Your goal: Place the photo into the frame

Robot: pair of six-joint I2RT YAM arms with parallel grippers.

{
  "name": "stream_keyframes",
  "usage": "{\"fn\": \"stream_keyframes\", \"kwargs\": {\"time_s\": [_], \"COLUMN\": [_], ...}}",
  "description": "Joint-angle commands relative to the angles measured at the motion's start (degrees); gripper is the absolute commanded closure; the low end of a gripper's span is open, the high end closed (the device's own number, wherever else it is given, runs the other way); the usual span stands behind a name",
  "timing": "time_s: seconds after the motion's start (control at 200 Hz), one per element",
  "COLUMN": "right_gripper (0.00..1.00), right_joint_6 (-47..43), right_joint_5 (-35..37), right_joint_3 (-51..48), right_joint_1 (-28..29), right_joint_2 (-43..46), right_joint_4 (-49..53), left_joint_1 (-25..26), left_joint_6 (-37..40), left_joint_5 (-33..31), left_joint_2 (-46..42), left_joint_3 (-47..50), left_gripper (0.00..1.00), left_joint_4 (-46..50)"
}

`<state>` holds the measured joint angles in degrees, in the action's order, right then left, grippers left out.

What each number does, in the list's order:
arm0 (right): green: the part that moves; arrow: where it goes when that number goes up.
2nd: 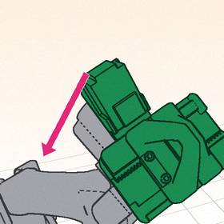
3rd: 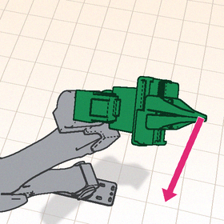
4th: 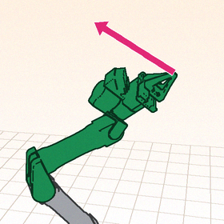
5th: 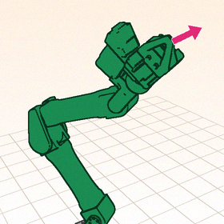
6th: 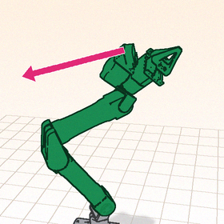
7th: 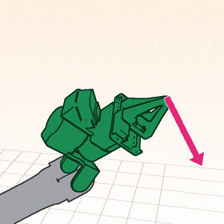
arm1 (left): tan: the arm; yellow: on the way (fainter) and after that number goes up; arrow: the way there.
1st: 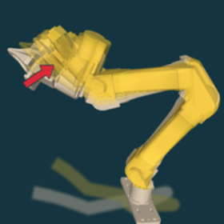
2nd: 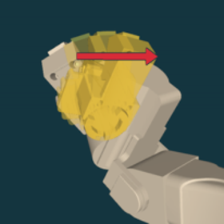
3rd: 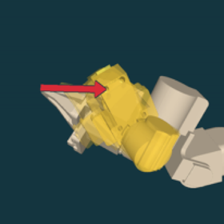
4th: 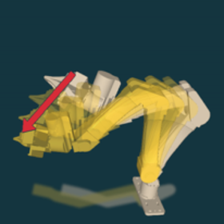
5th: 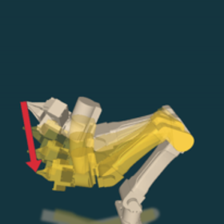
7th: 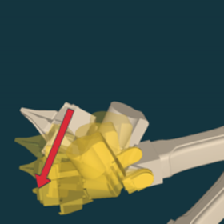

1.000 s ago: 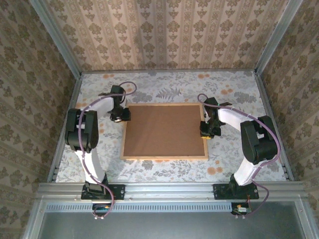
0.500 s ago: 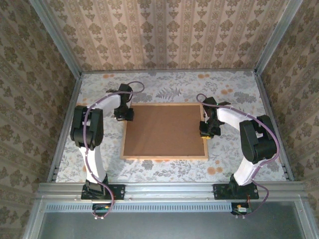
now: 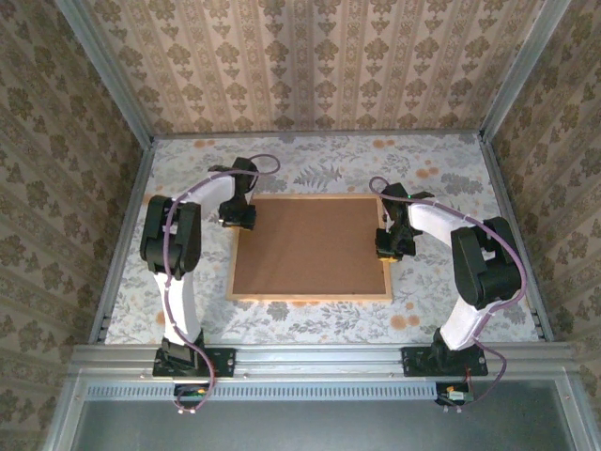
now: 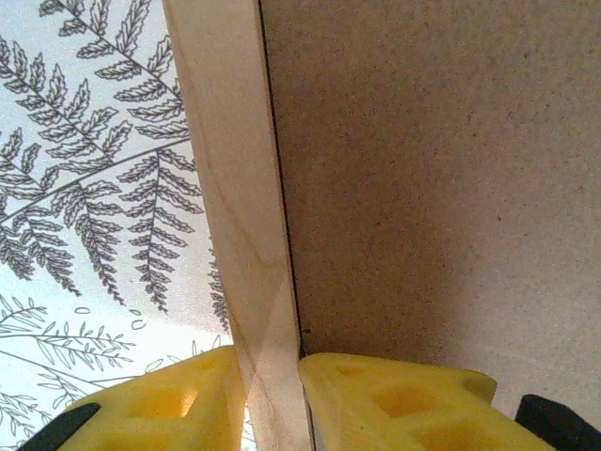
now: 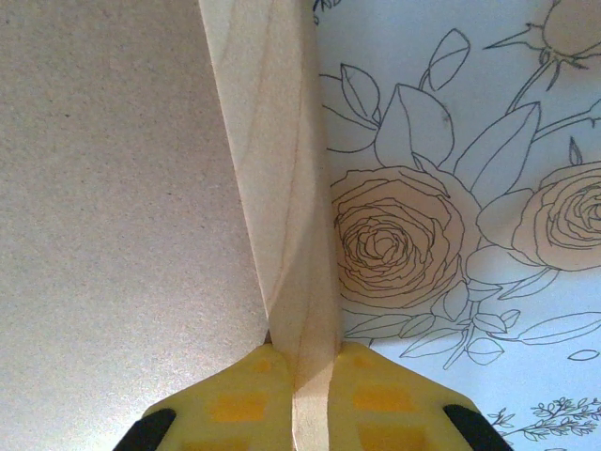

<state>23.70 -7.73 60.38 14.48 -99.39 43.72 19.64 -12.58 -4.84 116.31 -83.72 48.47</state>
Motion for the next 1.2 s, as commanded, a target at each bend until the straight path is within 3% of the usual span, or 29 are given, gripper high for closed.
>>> {"fn": "stream_keyframes", "kwargs": {"time_s": [0.0,0.46,0.815,0.92,1.035,1.195], "right_gripper": [0.90,0.90,0.90,0.90,0.90,0.90], "right_joint_6": [-0.02,-0.06,-0.03,-0.01,-0.14,-0.11], "right_joint_5": [0.43,0.12,0.10,0.16,0.17,0.25], "right_joint_3": [-0.01,0.22,0.27,0.25,0.18,0.24], "right_joint_1": [1.14,1.30,1.30,1.28,1.25,1.25], "right_joint_2": [-2.56,-2.82,-2.91,-2.82,-2.82,-2.84], "right_joint_4": [-3.09,-3.20,-3.29,-3.30,-3.21,-3.30], "left_joint_1": [2.58,-1.81,-2.46,-2.11,-0.23,0.79], "left_joint_6": [1.41,-4.41,-6.73,-6.05,-3.22,-1.73], "left_joint_5": [8.72,19.17,20.83,18.85,10.55,8.98], "left_joint_2": [4.36,0.07,-1.50,-1.75,-1.81,-1.52], "left_joint_3": [1.52,6.63,8.28,8.54,6.88,6.14], "left_gripper": [0.59,0.57,0.52,0.51,0.51,0.50], "left_joint_4": [0.71,-6.92,-8.18,-7.39,-3.84,-2.86]}}
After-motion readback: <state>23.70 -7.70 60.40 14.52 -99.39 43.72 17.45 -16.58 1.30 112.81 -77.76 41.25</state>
